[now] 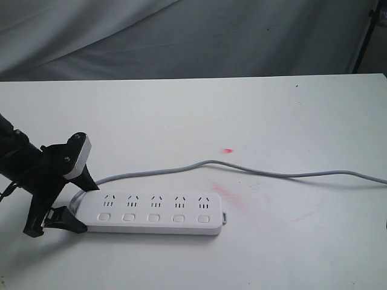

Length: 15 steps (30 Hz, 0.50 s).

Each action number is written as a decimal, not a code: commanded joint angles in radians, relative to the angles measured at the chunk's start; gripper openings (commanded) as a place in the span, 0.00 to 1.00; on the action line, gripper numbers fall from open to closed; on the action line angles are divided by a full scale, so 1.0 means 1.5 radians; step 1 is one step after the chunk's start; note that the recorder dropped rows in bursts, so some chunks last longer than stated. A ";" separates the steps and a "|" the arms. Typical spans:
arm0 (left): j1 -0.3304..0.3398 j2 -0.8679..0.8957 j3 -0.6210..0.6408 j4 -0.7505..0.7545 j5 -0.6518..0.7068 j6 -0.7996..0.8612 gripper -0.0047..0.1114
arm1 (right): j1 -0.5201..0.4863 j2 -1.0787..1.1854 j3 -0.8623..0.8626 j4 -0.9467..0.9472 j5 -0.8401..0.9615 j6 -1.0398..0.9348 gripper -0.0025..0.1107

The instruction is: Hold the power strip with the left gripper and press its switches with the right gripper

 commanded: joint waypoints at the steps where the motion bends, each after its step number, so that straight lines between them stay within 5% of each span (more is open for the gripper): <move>1: -0.002 0.000 0.003 -0.002 0.001 0.000 0.62 | -0.006 -0.004 0.002 -0.011 0.032 0.006 0.02; 15: -0.002 0.000 0.003 -0.002 -0.003 0.003 0.62 | -0.006 -0.004 0.002 -0.001 0.028 0.006 0.02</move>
